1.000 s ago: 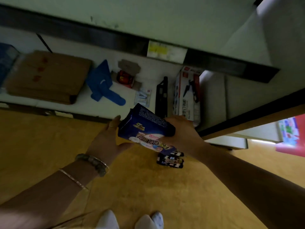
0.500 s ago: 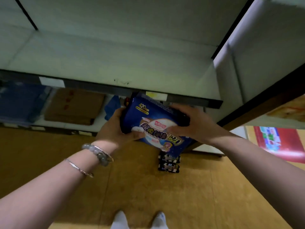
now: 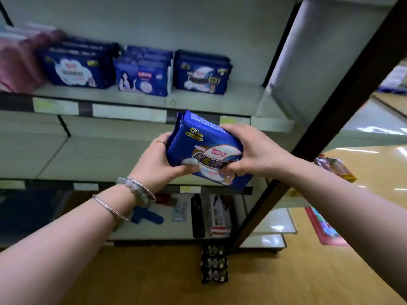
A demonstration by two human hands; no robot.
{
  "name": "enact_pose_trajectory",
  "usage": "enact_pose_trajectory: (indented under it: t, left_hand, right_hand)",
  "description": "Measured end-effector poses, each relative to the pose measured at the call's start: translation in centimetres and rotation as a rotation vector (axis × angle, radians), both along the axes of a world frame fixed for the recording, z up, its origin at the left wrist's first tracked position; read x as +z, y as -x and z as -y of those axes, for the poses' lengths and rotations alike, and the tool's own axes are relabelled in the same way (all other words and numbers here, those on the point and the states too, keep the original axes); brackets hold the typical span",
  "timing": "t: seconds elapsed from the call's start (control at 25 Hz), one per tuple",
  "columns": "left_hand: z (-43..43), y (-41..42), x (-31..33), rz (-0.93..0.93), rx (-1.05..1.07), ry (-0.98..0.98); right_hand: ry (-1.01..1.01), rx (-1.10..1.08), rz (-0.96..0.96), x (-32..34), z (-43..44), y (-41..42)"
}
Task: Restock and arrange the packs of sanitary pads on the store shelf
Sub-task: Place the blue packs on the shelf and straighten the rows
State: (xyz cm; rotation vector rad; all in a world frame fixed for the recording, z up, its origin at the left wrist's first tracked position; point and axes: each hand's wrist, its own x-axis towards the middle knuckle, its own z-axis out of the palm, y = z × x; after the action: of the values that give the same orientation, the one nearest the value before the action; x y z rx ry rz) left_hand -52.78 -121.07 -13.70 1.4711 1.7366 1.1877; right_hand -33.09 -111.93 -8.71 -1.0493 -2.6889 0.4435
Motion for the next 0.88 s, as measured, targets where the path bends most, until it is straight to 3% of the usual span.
enact_pose_trajectory:
  t: [0.24, 0.44, 0.68, 0.88]
  left_hand:
    - [0.2, 1.4, 7.0, -0.03, -0.089, -0.14]
    - [-1.2, 2.1, 8.1, -0.148, -0.148, -0.16]
    - [-5.5, 4.7, 8.4, -0.49, -0.026, -0.067]
    - [-10.3, 6.6, 8.9, -0.645, 0.045, 0.023]
  right_hand:
    - [-0.218, -0.046, -0.038, 7.1, 1.8, 0.7]
    - [-0.436, -0.07, 0.039, 8.2, 0.7, 0.2]
    - [-0.376, -0.155, 0.069, 7.0, -7.6, 1.6]
    - [-0.358, -0.091, 0.04, 4.9, -15.6, 4.1]
